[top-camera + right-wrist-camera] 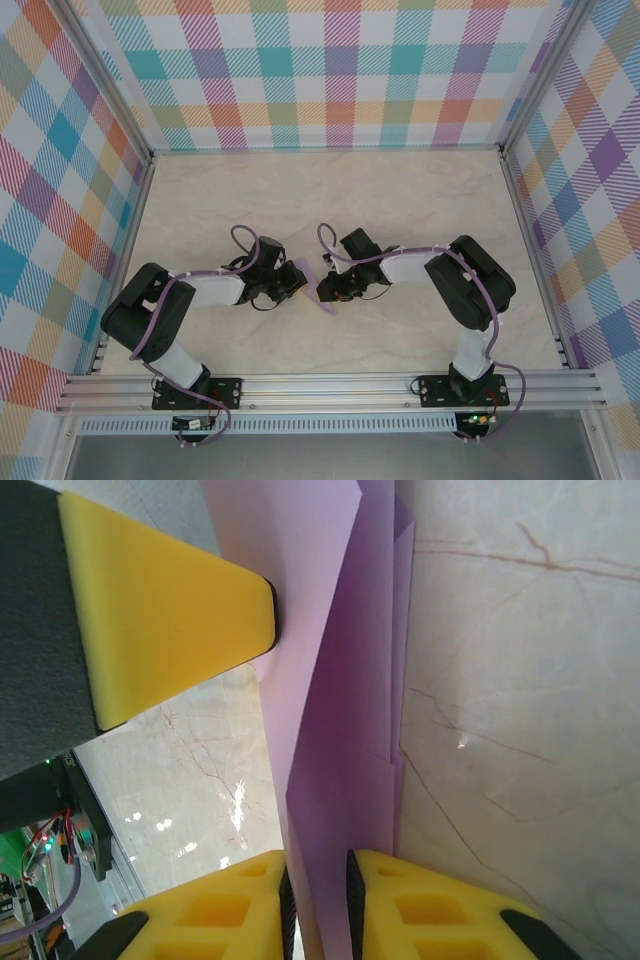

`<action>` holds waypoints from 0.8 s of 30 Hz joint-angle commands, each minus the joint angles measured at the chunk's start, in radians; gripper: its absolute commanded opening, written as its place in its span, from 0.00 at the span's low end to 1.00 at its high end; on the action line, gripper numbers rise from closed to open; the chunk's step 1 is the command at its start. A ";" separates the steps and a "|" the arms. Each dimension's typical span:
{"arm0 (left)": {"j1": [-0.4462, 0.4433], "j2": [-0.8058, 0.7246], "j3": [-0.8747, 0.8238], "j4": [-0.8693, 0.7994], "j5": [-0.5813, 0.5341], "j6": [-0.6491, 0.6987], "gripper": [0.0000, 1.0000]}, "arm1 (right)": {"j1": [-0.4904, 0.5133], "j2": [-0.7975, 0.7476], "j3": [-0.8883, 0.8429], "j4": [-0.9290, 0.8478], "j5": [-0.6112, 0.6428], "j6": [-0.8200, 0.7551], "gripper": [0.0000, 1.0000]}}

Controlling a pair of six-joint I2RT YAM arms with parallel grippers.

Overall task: Fold a paper plane with a square sheet of paper (pick it up from the middle)
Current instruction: Fold the wing for the fifth time at the center of the table.

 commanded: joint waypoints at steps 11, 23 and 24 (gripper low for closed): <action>-0.013 0.027 0.039 -0.022 -0.008 0.022 0.10 | -0.003 -0.061 -0.001 -0.094 -0.026 0.004 0.22; -0.013 0.022 0.034 -0.024 -0.006 0.025 0.09 | -0.003 -0.094 0.012 -0.134 0.017 0.015 0.24; -0.013 0.022 0.034 -0.026 -0.006 0.025 0.09 | -0.003 -0.098 0.014 -0.139 0.024 0.015 0.24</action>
